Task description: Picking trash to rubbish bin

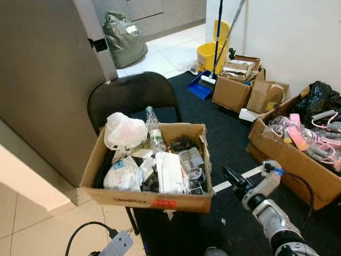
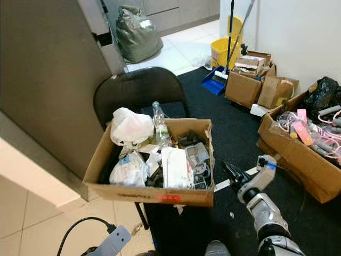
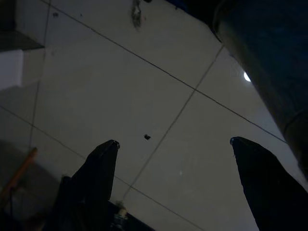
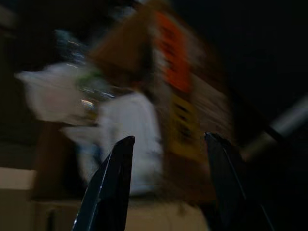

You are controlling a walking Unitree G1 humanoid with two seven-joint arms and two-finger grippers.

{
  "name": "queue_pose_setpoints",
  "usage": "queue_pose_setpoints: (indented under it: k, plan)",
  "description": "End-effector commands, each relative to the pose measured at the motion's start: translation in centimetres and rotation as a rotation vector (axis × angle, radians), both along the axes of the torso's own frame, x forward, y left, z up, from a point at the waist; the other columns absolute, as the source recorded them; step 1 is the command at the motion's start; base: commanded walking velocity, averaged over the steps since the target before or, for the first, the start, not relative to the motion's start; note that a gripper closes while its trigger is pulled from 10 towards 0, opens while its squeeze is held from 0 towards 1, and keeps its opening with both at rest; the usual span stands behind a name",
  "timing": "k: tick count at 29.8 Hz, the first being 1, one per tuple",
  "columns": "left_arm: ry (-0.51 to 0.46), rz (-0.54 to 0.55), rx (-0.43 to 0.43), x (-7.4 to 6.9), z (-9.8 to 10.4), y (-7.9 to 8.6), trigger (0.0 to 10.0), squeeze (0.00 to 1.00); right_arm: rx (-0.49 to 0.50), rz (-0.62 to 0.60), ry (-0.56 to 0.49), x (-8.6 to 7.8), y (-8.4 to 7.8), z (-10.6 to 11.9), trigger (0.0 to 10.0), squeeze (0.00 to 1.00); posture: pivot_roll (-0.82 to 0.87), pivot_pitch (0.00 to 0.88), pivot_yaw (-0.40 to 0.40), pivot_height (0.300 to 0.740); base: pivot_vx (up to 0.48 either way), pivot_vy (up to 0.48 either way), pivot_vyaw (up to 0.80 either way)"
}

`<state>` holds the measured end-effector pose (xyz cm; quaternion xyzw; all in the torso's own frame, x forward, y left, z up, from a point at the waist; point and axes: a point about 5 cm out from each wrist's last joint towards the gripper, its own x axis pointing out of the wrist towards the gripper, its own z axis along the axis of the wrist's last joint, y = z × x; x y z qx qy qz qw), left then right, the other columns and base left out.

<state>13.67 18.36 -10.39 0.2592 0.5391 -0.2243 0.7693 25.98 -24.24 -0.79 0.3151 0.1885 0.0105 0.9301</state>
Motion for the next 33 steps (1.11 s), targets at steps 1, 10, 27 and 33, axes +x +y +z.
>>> queue_pose_setpoints:
  k: [1,10,27,33]
  plan:
    - [0.017,-0.002,0.01,-0.5,-0.1,0.3,10.0,0.0,-0.052,-0.065,0.101,-1.0,-0.4,-1.2,10.0,0.0,-0.08,0.023,0.106,0.74,-0.352,0.0,0.0]
    - [0.023,-0.001,0.007,-0.8,-0.2,0.2,10.0,0.0,-0.175,-0.145,0.326,-4.1,-1.0,-3.8,10.0,0.0,-0.08,0.027,0.108,0.74,-0.352,0.0,0.0]
    - [0.018,0.02,-0.001,-0.9,-0.3,0.1,10.0,0.0,-0.294,-0.186,0.538,-8.0,-1.4,-6.2,10.0,0.0,-0.09,0.035,0.108,0.74,-0.203,0.0,-0.32]
    - [0.018,0.023,-0.006,-0.9,-0.3,0.0,10.0,0.0,-0.333,-0.19,0.585,-8.8,-1.6,-6.6,10.0,0.0,-0.09,0.037,0.098,0.74,0.0,0.0,-0.79]
